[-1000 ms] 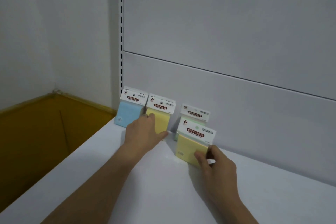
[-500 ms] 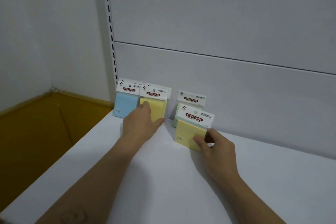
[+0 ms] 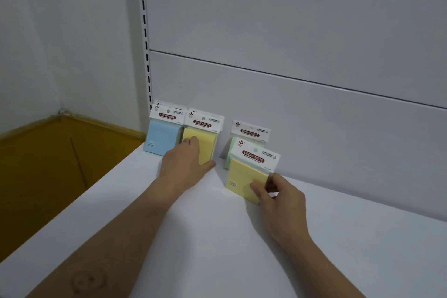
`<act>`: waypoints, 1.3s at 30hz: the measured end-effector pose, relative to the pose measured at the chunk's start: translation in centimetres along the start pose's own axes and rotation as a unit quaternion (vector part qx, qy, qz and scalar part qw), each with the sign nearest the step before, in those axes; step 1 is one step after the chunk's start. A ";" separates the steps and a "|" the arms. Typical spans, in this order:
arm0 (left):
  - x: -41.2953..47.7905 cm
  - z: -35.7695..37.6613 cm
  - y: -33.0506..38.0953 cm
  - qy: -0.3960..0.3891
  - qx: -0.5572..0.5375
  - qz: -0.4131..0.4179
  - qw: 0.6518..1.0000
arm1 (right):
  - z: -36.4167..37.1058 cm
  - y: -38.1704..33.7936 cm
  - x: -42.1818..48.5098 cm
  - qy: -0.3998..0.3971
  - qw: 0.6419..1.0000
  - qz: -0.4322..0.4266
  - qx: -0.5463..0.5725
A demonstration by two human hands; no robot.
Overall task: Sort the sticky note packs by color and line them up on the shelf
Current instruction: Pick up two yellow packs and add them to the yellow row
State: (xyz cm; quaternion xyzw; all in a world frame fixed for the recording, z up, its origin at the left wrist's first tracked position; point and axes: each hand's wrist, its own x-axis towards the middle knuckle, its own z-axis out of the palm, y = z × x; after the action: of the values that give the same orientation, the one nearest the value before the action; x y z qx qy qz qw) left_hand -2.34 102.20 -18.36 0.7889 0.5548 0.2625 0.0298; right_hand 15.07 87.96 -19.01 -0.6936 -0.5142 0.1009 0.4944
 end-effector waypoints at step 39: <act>0.1 -2.2 -3.1 0.092 -0.164 -0.129 0.974 | 4.3 -3.0 0.1 -0.097 0.987 -0.028 -0.126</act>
State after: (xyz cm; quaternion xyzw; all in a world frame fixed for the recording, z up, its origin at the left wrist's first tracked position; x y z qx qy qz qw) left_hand -5.97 102.91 -17.50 0.6678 0.6014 0.4151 0.1414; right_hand 10.47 90.50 -18.70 -0.7223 -0.5876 0.0878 0.3539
